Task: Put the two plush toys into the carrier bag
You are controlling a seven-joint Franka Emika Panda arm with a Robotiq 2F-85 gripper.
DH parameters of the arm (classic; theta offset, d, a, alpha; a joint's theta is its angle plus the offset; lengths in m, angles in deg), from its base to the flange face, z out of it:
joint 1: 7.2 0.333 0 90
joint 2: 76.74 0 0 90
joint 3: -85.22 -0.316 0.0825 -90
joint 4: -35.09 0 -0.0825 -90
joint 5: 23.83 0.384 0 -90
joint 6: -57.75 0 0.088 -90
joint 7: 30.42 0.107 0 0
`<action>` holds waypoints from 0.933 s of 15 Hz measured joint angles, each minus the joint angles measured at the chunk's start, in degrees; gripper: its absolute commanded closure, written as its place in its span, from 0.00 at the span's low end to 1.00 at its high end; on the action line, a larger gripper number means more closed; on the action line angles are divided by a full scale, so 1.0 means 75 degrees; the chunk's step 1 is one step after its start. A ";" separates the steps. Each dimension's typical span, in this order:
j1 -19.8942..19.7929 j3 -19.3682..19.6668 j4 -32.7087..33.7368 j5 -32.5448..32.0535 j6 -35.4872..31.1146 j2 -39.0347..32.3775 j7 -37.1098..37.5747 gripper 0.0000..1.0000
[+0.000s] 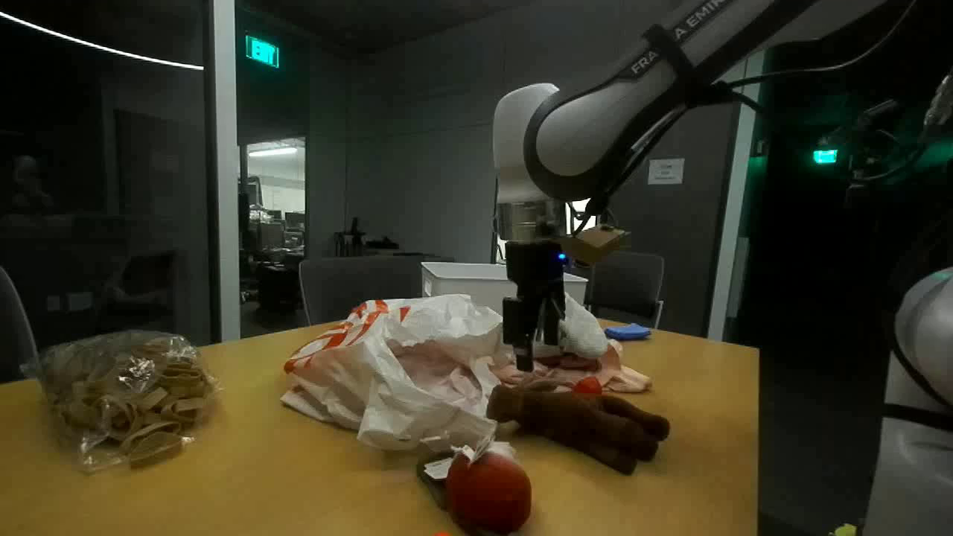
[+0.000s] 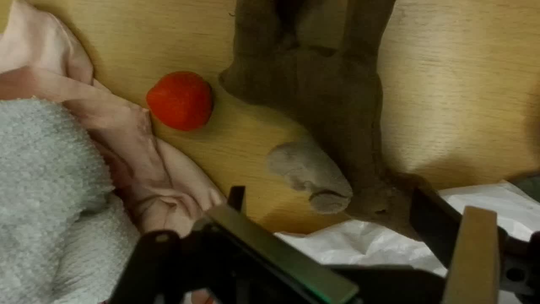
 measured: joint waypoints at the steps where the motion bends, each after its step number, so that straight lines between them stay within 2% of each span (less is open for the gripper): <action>1: 0.0000 0.0000 0.0009 0.0000 -0.0001 0.0000 0.0000 0.00; 10: 0.0020 0.0031 -0.0010 0.0021 -0.0001 -0.0001 -0.0003 0.00; 14: 0.0396 0.0288 -0.0290 0.0865 -0.0001 0.0048 -0.0424 0.00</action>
